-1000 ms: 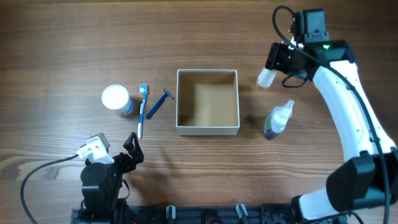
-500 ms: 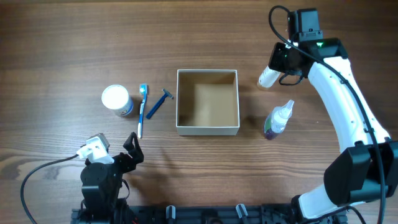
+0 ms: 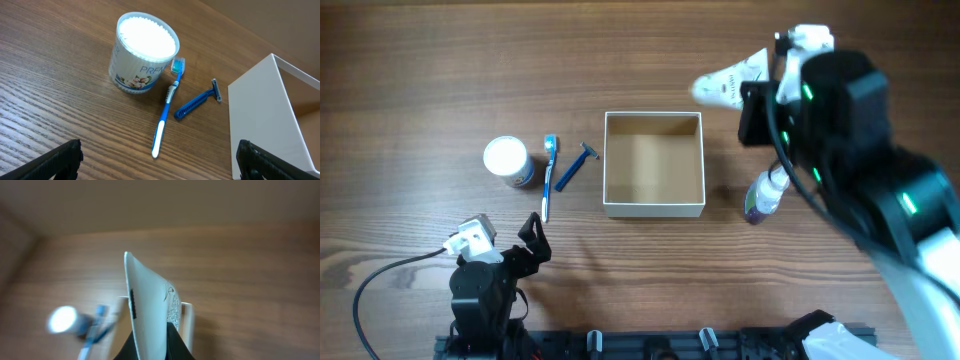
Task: Pack container
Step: 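Carry the lotion tube with the right gripper into the box, release, then grasp the purple soap pump bottle with the right gripper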
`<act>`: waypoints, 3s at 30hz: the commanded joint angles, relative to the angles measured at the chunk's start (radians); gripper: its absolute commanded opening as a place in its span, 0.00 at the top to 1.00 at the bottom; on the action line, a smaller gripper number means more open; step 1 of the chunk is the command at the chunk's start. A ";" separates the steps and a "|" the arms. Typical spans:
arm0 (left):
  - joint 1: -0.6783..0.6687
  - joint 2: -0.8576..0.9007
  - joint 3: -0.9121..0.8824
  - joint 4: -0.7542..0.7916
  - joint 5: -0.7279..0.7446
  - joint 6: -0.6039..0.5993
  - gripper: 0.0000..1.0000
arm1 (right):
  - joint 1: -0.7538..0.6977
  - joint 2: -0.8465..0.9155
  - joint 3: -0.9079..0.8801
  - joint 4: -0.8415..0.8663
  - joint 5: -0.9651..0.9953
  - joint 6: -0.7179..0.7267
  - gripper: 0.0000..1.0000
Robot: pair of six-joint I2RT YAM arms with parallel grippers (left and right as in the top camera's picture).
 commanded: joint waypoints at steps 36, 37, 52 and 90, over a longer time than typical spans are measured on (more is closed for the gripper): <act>-0.005 -0.008 -0.002 0.004 0.005 0.002 0.00 | 0.095 0.539 0.008 0.042 0.216 0.151 0.58; -0.005 -0.008 -0.002 0.004 0.005 0.002 0.00 | 0.094 0.528 0.010 0.046 0.217 0.142 0.47; -0.005 -0.008 -0.002 0.004 0.005 0.002 0.00 | -0.025 0.157 0.011 -0.146 0.287 0.164 0.09; -0.005 -0.008 -0.003 0.004 0.005 0.002 0.00 | -0.225 0.190 -0.562 -0.021 0.030 0.183 0.41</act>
